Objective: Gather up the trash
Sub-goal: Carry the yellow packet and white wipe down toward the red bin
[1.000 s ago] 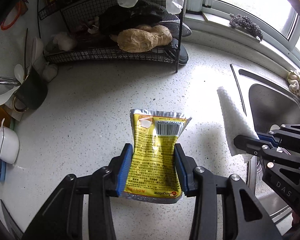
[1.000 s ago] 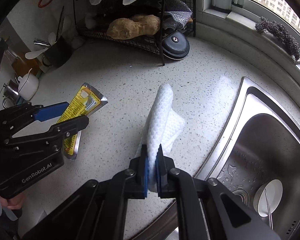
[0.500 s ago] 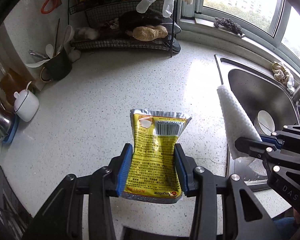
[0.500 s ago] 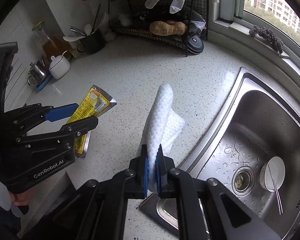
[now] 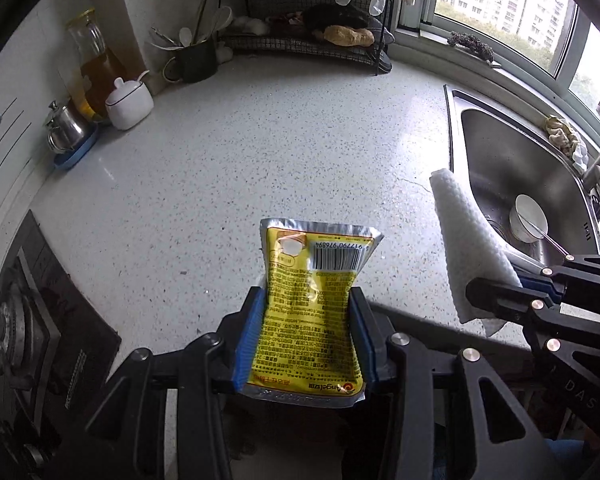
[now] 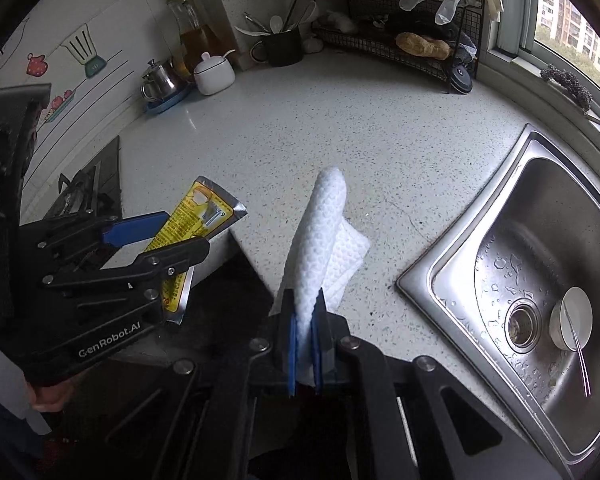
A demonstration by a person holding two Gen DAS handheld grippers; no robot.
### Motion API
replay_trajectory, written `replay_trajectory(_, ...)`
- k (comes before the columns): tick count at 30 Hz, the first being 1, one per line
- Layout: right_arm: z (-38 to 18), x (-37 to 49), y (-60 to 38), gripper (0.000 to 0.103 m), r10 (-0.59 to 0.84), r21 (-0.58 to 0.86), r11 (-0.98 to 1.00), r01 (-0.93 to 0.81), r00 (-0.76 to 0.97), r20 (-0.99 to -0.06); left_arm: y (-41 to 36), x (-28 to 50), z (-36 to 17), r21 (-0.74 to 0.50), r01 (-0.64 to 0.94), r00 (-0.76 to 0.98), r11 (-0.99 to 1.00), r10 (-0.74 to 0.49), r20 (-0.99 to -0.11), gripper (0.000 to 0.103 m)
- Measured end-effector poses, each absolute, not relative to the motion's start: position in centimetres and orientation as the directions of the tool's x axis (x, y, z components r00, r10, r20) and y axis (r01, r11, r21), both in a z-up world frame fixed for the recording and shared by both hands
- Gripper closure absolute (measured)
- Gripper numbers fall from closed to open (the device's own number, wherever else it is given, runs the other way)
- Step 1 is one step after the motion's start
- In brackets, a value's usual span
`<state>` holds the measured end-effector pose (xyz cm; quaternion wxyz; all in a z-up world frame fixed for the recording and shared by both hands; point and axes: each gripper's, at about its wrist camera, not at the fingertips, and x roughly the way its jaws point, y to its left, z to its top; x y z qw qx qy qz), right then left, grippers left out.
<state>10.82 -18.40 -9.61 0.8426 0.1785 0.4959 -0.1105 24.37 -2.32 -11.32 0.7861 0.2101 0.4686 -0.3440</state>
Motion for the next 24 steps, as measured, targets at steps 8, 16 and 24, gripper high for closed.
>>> replay_trajectory(8, -10.1, 8.1, -13.8, 0.098, 0.031, 0.185, 0.934, 0.305, 0.446, -0.895, 3.1, 19.9, -12.5, -0.015, 0.709, 0.301, 0.705, -0.322, -0.898, 0.063)
replay_trajectory(16, -13.9, 6.5, -11.3, 0.098, 0.092, 0.195, 0.940, 0.279, 0.346, -0.934, 5.4, 16.4, -16.7, -0.035, 0.689, 0.243, 0.723, -0.277, -0.930, 0.063)
replay_trajectory(24, -20.6, 6.4, -10.4, 0.098, 0.119, 0.180, 0.957, 0.229, 0.258, -0.959, 6.1, 15.2, -24.3, -0.063, 0.676, 0.167, 0.735, -0.235, -0.957, 0.063)
